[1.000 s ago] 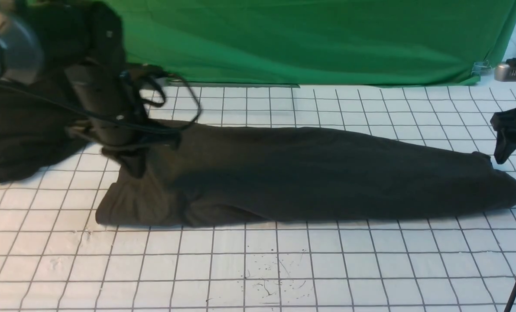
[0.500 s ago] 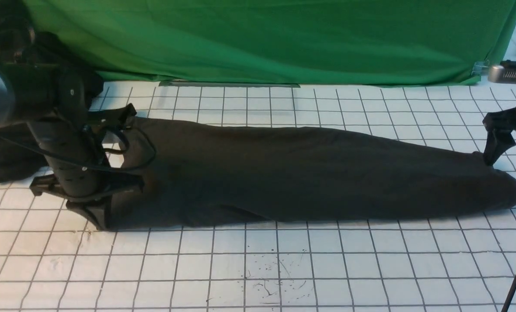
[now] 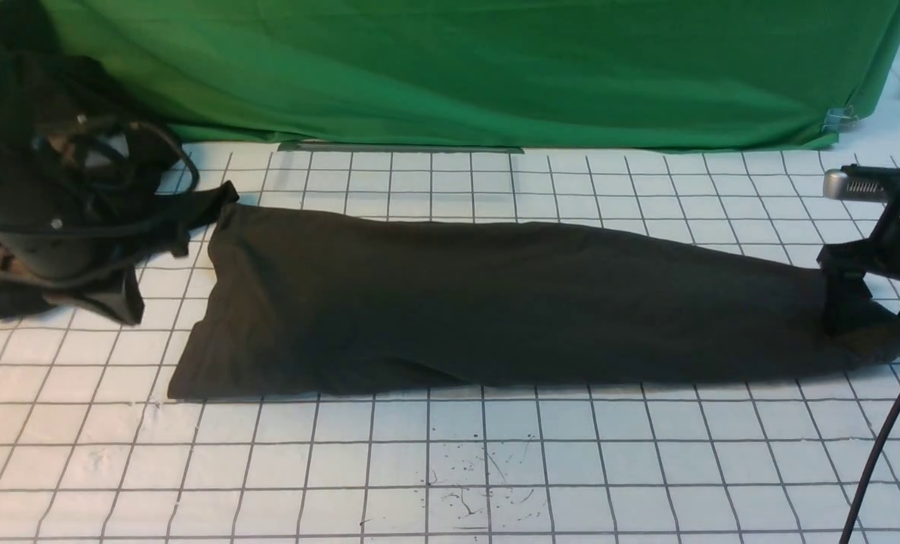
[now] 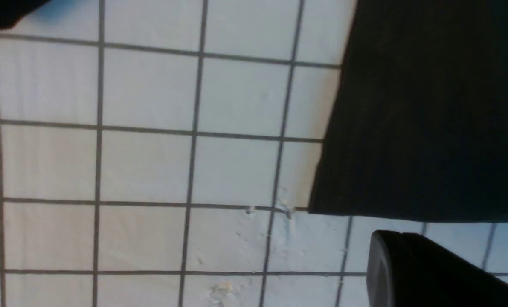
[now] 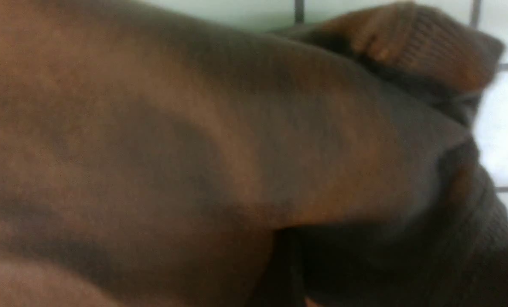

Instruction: Fold a long-sleeved shirt over a white checkered tablecloth.

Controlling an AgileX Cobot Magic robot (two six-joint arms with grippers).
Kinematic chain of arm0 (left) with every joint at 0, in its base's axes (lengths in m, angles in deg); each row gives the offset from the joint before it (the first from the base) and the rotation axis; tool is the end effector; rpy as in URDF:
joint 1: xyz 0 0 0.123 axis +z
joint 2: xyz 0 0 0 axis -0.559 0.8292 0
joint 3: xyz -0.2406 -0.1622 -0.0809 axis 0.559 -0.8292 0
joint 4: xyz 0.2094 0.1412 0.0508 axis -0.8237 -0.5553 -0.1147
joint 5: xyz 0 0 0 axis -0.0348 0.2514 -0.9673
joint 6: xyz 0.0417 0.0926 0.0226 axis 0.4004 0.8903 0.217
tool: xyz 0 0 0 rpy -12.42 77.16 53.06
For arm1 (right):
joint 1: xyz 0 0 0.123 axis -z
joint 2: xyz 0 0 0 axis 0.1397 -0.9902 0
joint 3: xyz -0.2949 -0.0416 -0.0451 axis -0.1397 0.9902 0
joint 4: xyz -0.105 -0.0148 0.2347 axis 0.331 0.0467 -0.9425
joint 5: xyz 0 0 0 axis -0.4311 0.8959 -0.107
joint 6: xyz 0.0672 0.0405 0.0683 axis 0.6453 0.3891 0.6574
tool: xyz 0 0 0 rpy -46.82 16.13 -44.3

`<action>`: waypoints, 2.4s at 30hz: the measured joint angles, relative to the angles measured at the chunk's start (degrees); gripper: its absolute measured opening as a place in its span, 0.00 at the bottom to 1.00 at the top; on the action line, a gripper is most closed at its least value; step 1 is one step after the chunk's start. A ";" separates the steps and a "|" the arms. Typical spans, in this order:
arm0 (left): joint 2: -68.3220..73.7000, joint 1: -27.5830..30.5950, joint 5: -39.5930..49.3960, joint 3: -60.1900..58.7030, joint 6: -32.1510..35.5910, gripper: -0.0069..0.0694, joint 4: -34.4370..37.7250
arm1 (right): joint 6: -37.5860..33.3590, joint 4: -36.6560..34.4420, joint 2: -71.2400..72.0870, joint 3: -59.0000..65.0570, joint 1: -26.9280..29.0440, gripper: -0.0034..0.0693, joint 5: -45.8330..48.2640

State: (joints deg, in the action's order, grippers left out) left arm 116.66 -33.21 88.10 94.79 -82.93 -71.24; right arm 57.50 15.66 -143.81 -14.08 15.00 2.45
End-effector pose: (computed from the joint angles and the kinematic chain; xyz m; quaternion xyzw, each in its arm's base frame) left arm 0.3444 -0.0038 0.2734 -0.0569 0.9844 -0.0481 0.1595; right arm 0.4595 -0.0510 0.1629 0.0463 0.9986 0.0245 0.0035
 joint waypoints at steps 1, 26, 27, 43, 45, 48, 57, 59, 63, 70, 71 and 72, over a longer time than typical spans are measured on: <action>-2.14 0.00 0.05 0.00 0.55 0.09 0.91 | -0.06 0.00 -0.28 0.00 -0.15 0.82 0.00; -21.17 0.00 3.90 -0.08 2.69 0.09 2.21 | 1.57 8.80 11.75 -0.71 3.92 0.09 0.17; -21.34 0.00 3.90 -0.08 2.87 0.09 2.32 | 1.57 8.25 13.35 -1.90 3.22 0.09 0.22; -21.34 0.00 3.35 -0.08 5.87 0.09 9.33 | 9.03 3.59 17.56 -14.22 -29.49 0.09 -5.58; -21.34 0.00 3.35 -0.08 6.08 0.09 9.38 | 10.83 1.53 15.84 -14.22 -34.26 0.09 -8.22; -21.34 0.00 3.35 -0.08 6.20 0.09 9.38 | 12.51 -0.49 13.55 -14.22 -38.35 0.09 -10.70; -21.34 0.00 3.40 -0.08 6.38 0.09 9.38 | 15.09 -9.73 3.42 -14.22 -46.80 0.10 -19.45; -21.34 0.00 3.40 -0.08 6.43 0.09 9.38 | 15.96 -12.47 0.97 -14.22 -47.86 0.18 -23.17; -21.34 0.00 3.40 -0.08 6.43 0.09 9.38 | 16.55 -16.15 -0.54 -14.22 -48.72 0.41 -25.63; -21.29 0.00 3.40 -0.13 6.43 0.09 9.32 | 6.37 -19.94 2.00 -14.98 -48.81 0.75 -22.83; -21.22 0.00 3.40 -0.13 6.43 0.09 9.32 | 4.80 -19.56 2.68 -15.51 -48.55 0.75 -21.52; -21.05 0.00 3.40 -0.13 6.43 0.09 9.32 | 3.25 -18.60 3.90 -16.28 -48.00 0.74 -19.86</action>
State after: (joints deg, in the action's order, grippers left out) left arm 95.61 -33.21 91.51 94.67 -76.50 -61.92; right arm 60.75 -2.94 -139.91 -30.36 -33.00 -17.41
